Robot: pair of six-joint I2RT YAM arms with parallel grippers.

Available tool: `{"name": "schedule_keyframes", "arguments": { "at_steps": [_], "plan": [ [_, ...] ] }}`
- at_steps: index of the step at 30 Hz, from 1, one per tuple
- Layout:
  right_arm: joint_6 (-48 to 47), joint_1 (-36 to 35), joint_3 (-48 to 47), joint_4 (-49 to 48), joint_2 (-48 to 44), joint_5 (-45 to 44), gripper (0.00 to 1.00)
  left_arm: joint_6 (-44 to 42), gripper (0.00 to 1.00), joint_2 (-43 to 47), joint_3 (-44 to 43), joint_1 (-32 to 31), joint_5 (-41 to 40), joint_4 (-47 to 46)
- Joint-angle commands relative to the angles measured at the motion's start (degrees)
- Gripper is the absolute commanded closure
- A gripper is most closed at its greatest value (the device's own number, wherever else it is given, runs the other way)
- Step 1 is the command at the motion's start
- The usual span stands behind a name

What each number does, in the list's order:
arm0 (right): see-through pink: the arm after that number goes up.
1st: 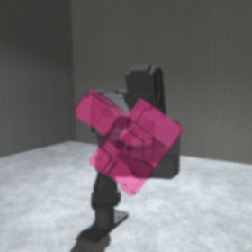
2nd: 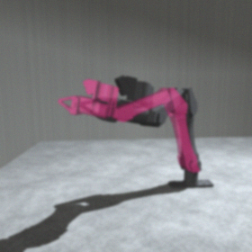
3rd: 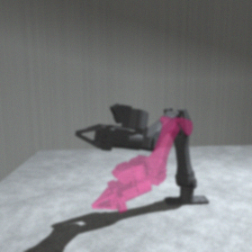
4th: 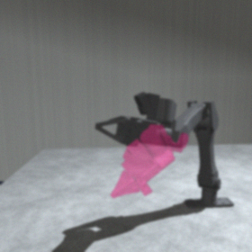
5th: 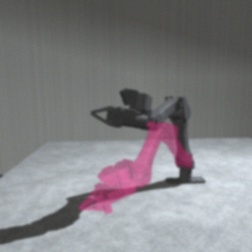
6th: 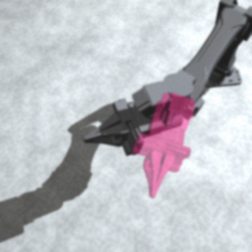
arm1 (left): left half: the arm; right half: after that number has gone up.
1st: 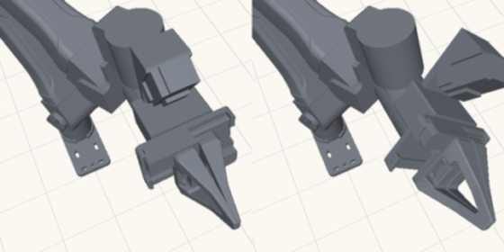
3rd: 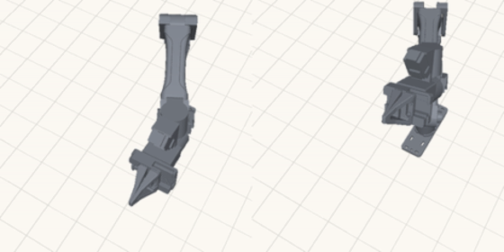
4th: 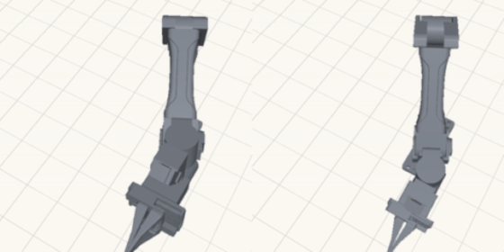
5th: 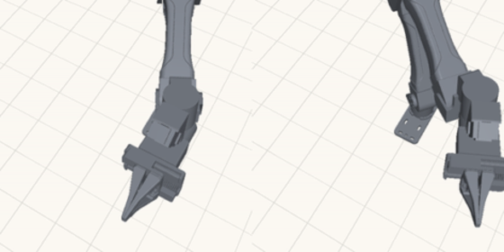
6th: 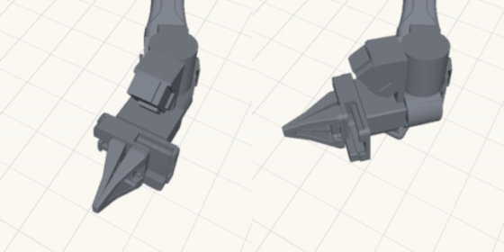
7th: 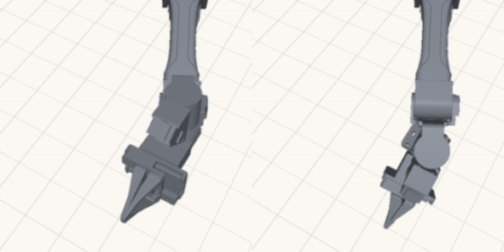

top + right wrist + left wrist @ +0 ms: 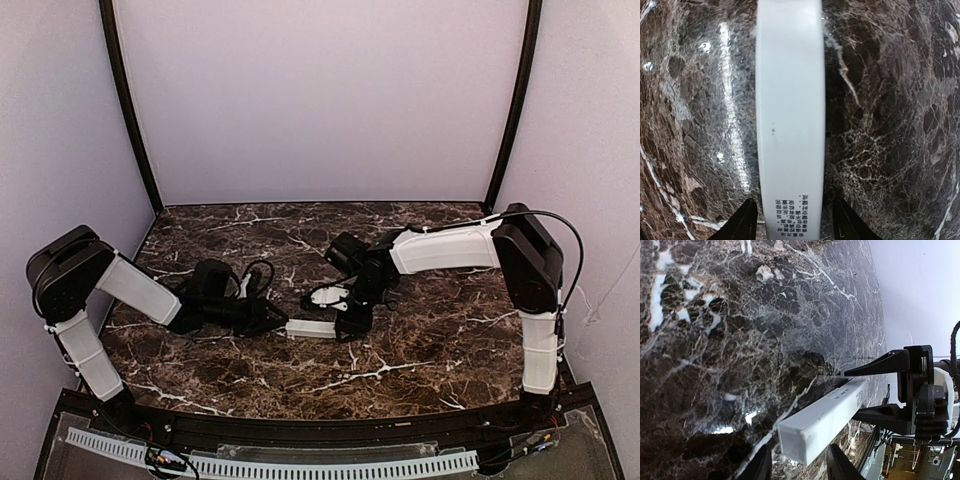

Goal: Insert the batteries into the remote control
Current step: Load the battery cover onto the remote control without the battery cover, then press the battery cover on the remote control.

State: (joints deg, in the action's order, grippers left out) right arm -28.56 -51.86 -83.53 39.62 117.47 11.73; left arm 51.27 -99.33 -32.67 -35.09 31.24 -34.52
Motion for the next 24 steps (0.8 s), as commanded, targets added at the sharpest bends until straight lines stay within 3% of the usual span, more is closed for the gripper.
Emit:
{"name": "schedule_keyframes", "arguments": {
  "at_steps": [1,9,18,20,22,24],
  "plan": [
    [0.5,0.0,-1.2,0.1,-0.2,0.0,0.43,-5.0,0.62,3.3,-2.2,-0.3,-1.6,7.4],
    [2.5,1.0,-0.4,-3.0,-4.6,0.2,0.33,-12.2,0.55,5.9,-5.4,-2.4,-6.5,16.4],
    [7.8,3.8,9.4,-13.4,-21.8,-1.4,0.23,-19.0,0.42,11.0,-7.9,-3.1,-13.6,24.9],
    [9.6,4.5,12.5,-16.8,-27.1,-1.8,0.20,-21.8,0.36,12.8,-9.3,-3.6,-16.6,28.4],
    [12.6,5.0,16.3,-21.1,-31.0,-3.1,0.06,-24.9,0.24,14.8,-10.5,-4.2,-19.6,31.2],
    [16.4,5.2,20.2,-25.7,-34.2,-5.1,0.01,-27.0,0.08,17.7,-10.5,-4.5,-22.4,31.8]
  ]
}}
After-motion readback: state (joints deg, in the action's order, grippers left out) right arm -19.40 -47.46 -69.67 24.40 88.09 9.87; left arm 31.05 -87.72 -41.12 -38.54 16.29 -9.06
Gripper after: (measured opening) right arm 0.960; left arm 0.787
